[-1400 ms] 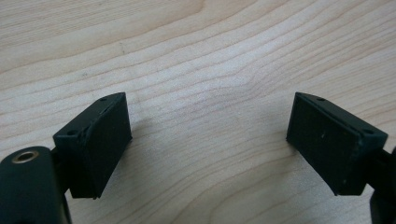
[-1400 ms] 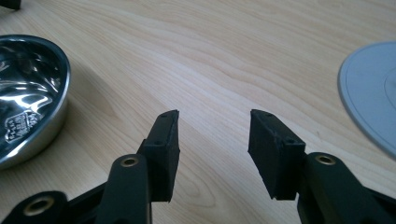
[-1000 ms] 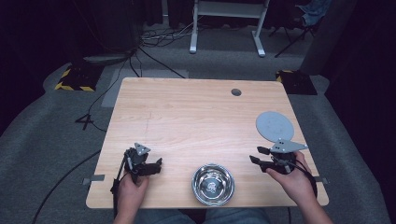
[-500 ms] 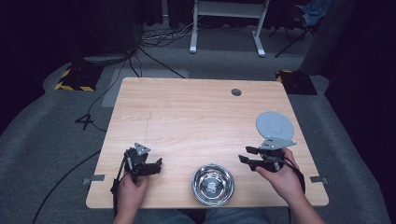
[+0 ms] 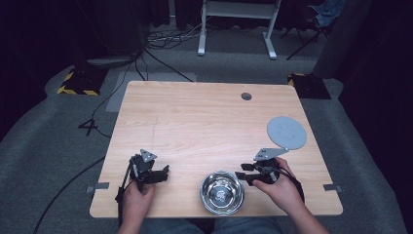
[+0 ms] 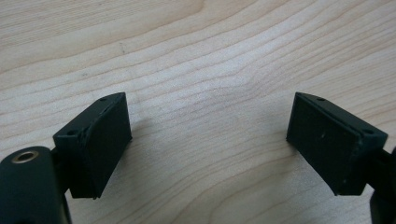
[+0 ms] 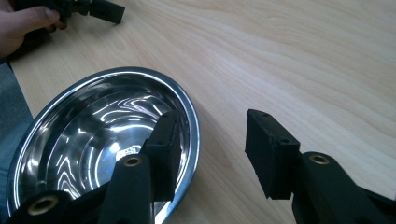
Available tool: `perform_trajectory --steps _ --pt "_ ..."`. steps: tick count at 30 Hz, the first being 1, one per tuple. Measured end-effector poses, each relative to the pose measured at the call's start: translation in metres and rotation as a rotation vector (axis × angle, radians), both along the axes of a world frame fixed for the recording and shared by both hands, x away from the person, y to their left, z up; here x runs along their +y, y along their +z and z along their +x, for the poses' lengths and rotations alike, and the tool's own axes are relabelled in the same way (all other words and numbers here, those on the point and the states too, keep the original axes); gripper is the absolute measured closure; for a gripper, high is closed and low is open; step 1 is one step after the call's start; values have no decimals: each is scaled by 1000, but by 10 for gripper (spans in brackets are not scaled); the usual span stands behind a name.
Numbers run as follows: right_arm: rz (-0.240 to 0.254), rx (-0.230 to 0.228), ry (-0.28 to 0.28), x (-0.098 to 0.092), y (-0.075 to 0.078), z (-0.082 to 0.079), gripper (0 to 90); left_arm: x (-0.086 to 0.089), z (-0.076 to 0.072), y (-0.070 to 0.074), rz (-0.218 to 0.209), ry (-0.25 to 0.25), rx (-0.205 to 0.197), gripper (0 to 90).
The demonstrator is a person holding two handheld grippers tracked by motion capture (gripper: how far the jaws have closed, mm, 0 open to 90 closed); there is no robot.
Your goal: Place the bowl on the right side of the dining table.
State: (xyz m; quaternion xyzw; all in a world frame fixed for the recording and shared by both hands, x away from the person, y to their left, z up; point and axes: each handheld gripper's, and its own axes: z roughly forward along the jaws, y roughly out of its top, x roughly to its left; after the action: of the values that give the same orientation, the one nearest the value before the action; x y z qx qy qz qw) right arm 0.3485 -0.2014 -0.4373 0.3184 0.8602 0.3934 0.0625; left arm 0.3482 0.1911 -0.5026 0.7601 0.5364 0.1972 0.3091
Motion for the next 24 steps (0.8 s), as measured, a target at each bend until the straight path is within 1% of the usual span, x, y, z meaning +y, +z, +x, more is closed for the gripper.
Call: perform_trajectory --steps 4,6,8,10,12,15,16,17,18,19,20,22,23,24 --pt "0 54 13 7 -7 1 556 0 0 0 1 -1 2 137" --pt "2 92 26 10 -10 2 558 0 0 0 0 0 0 138" --pt "-3 111 32 14 -12 2 563 0 0 0 0 0 0 137" --pt "-15 134 52 17 -16 3 573 0 0 0 0 0 0 137" --pt "-25 165 56 20 -19 5 584 0 0 0 0 0 0 137" --pt "-46 192 82 22 -24 10 612 0 0 0 1 0 0 137" --pt "-44 213 86 23 -25 12 619 0 0 0 0 0 0 137" --pt "-60 225 85 24 -26 13 629 0 0 0 0 0 0 138" --pt "-69 221 101 25 -28 15 639 0 0 0 1 -1 1 138" --pt "-77 241 94 26 -28 15 642 0 0 0 0 -1 0 137" --pt "-85 229 110 27 -30 16 646 0 0 0 1 -1 0 137" --pt "-102 229 121 30 -31 16 662 0 0 0 1 -1 1 137" --pt "-107 208 142 30 -33 18 669 0 0 0 1 -1 0 137" --pt "-116 207 144 31 -34 18 678 0 0 0 0 0 0 138"
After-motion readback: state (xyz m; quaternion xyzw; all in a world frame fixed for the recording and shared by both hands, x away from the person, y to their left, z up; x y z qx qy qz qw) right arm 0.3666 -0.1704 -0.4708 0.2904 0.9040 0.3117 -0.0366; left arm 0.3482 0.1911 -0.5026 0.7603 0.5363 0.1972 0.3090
